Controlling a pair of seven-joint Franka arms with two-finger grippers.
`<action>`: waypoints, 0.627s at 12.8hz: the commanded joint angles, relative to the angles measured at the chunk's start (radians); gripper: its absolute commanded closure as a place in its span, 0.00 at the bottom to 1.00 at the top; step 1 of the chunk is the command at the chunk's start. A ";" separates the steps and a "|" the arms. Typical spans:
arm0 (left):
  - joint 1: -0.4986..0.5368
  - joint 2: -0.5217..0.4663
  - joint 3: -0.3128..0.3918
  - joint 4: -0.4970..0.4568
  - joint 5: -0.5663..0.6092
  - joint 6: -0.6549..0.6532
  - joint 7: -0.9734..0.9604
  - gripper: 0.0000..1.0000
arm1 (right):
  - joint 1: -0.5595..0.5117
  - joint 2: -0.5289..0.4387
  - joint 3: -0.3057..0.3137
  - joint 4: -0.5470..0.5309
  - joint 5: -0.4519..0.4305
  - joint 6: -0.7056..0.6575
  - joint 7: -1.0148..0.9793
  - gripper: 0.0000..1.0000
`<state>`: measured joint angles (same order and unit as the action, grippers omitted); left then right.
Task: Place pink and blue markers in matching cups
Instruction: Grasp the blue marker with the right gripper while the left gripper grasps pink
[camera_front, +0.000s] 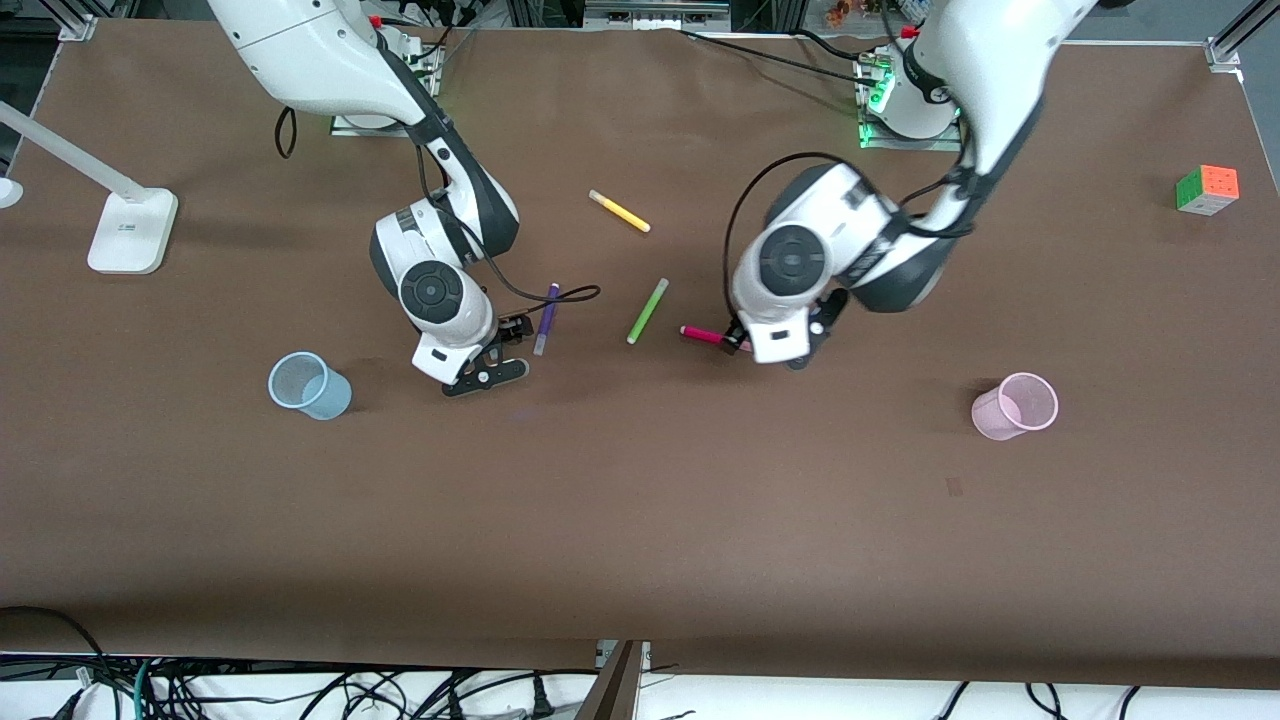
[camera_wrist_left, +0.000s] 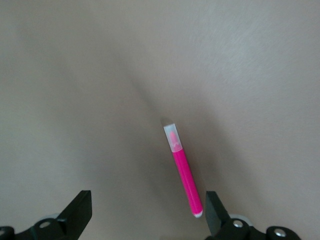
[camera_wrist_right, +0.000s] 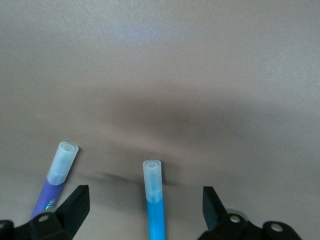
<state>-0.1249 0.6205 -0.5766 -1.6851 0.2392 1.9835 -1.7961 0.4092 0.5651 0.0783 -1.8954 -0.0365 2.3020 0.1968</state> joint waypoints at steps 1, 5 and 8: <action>-0.015 0.059 0.000 -0.004 0.058 0.076 -0.098 0.00 | 0.002 -0.001 -0.005 -0.040 -0.003 0.068 0.001 0.00; -0.015 0.081 0.011 -0.031 0.058 0.190 -0.132 0.00 | 0.000 0.002 -0.005 -0.057 -0.002 0.096 -0.002 0.48; -0.015 0.082 0.015 -0.093 0.152 0.294 -0.216 0.00 | -0.001 0.002 -0.005 -0.054 -0.002 0.082 -0.011 0.92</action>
<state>-0.1421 0.7084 -0.5598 -1.7284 0.3248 2.2163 -1.9396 0.4085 0.5784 0.0750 -1.9344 -0.0382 2.3784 0.1959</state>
